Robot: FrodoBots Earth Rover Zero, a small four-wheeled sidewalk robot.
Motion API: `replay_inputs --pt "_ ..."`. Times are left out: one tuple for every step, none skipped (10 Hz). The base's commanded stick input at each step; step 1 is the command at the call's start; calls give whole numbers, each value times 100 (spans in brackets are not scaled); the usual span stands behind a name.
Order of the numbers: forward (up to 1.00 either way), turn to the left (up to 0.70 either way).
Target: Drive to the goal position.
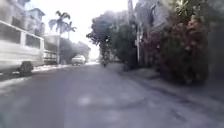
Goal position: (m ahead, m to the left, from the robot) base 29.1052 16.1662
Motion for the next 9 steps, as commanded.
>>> replay_inputs --pt "100 0" --pt "100 0" --pt "100 0" --pt "100 0" --pt "100 0" --pt "100 0" --pt "100 0" --pt "100 0" --pt "100 0"
